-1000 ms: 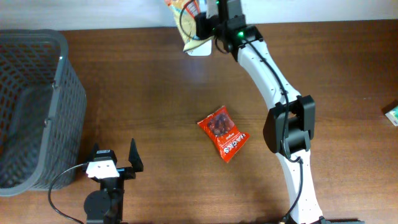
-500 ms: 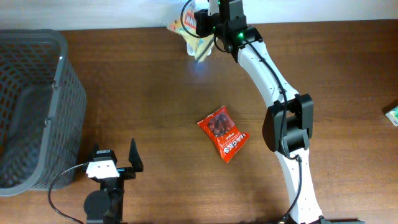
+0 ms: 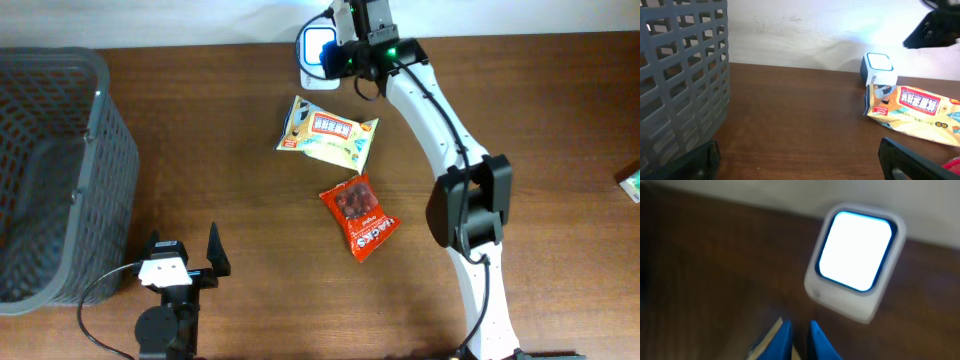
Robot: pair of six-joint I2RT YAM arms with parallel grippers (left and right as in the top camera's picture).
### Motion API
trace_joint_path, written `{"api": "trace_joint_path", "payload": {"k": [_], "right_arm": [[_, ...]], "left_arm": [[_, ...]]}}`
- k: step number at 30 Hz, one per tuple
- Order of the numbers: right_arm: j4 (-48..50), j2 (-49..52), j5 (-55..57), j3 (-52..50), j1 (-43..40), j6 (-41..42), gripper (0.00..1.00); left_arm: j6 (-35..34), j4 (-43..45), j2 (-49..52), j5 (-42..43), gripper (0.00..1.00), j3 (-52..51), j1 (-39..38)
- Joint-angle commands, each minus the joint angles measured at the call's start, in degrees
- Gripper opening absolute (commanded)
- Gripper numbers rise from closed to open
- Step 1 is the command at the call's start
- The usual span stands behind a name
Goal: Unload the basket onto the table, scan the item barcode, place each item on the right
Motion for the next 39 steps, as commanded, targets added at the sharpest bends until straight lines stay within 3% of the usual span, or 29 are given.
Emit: {"api": "trace_joint_path", "payload": {"k": [1, 3, 6, 10, 12, 20, 24, 25, 27, 28, 39], "right_arm": [[-10.9, -3.8, 1.8, 0.8, 0.2, -12.0, 0.56], [-19.0, -3.8, 1.8, 0.8, 0.2, -17.6, 0.64], [-26.7, -3.8, 1.6, 0.8, 0.6, -27.6, 0.67], [-28.6, -3.4, 1.6, 0.3, 1.7, -37.7, 0.76], [-28.1, -2.4, 1.7, 0.3, 2.4, -40.9, 0.86], [-27.6, 5.5, 8.0, 0.3, 4.8, -43.4, 0.84], [-27.5, 8.3, 8.0, 0.3, 5.6, -43.2, 0.66], [-27.3, 9.0, 8.2, 0.3, 5.8, -43.2, 0.52], [-26.7, 9.8, 8.3, 0.3, 6.1, -42.7, 0.16], [-26.1, 9.8, 9.2, 0.3, 6.1, -40.7, 0.04], [-22.2, 0.6, 11.0, 0.5, 4.7, -16.0, 0.04]], "left_arm": [[-0.3, 0.1, -0.2, 0.0, 0.99, -0.4, -0.3], [-0.3, 0.1, -0.2, 0.0, 0.99, -0.4, -0.3], [-0.3, 0.1, -0.2, 0.0, 0.99, -0.4, -0.3], [-0.3, 0.1, -0.2, 0.0, 0.99, -0.4, -0.3], [-0.3, 0.1, -0.2, 0.0, 0.99, -0.4, -0.3], [-0.3, 0.1, -0.2, 0.0, 0.99, -0.4, -0.3], [-0.3, 0.1, -0.2, 0.0, 0.99, -0.4, -0.3], [-0.3, 0.1, -0.2, 0.0, 0.99, -0.4, -0.3], [-0.3, 0.1, -0.2, 0.0, 0.99, -0.4, -0.3], [-0.3, 0.1, -0.2, 0.0, 0.99, -0.4, -0.3], [-0.3, 0.1, -0.2, 0.0, 0.99, -0.4, -0.3]]}}
